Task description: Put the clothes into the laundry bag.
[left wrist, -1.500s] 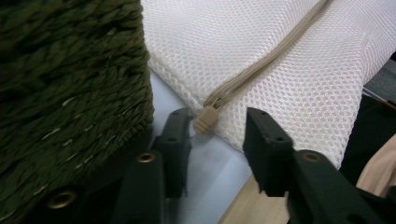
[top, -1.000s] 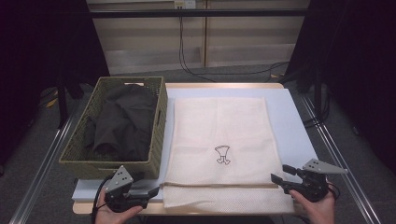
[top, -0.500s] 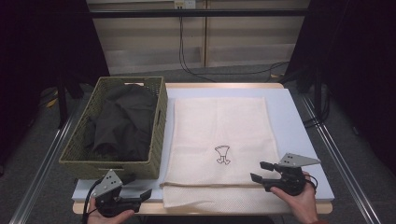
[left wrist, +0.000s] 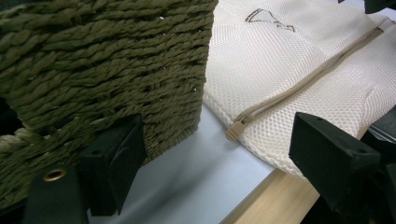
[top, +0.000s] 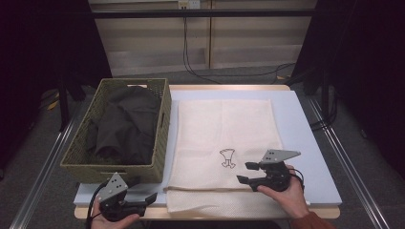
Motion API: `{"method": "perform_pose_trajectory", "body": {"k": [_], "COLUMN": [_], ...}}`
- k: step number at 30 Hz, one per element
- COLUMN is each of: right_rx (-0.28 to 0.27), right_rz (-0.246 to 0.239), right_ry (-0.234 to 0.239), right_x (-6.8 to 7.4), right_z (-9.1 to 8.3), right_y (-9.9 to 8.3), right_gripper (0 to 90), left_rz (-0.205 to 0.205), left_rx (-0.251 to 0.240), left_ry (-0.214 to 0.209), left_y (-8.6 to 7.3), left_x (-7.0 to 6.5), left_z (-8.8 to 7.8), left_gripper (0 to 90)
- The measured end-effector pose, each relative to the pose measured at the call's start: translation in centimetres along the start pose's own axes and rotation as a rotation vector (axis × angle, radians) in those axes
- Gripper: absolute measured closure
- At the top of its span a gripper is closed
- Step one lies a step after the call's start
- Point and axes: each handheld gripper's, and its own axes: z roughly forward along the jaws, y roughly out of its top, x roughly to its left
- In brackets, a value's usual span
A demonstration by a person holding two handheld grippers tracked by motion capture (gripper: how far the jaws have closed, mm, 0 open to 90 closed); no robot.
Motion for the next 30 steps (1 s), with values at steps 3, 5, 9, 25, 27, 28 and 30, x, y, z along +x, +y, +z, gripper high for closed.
{"method": "perform_pose_trajectory", "body": {"k": [3,5,9,25,27,28,30], "right_rx": [0.032,0.05,0.081,0.176,0.168,0.163,0.156], "right_rz": [-0.029,-0.049,-0.081,-0.117,-0.111,-0.113,-0.099], "right_ry": [0.03,0.044,0.092,0.065,0.061,0.061,0.063], "right_x": [0.6,0.7,1.0,0.9,0.8,0.8,0.7], "right_z": [0.9,1.6,3.2,4.9,4.8,4.8,4.8], "right_y": [0.9,1.2,1.2,-1.3,-1.4,-1.5,-1.5], "right_gripper": [42.0,49.8,53.6,44.3,46.3,46.8,50.7], "left_rz": [0.004,-0.001,-0.001,-0.013,-0.014,-0.005,-0.007], "left_rx": [0.003,0.002,-0.001,0.001,0.009,0.01,0.008], "left_ry": [-0.002,-0.001,-0.003,-0.013,-0.01,-0.009,-0.012], "left_y": [0.0,0.0,0.0,0.1,0.0,0.0,0.1], "left_x": [0.0,0.0,0.0,0.1,0.1,0.1,0.1], "left_z": [0.0,-0.1,-0.1,-0.1,0.0,0.0,0.0], "left_gripper": [19.3,19.4,19.3,17.6,17.6,17.6,17.5]}}
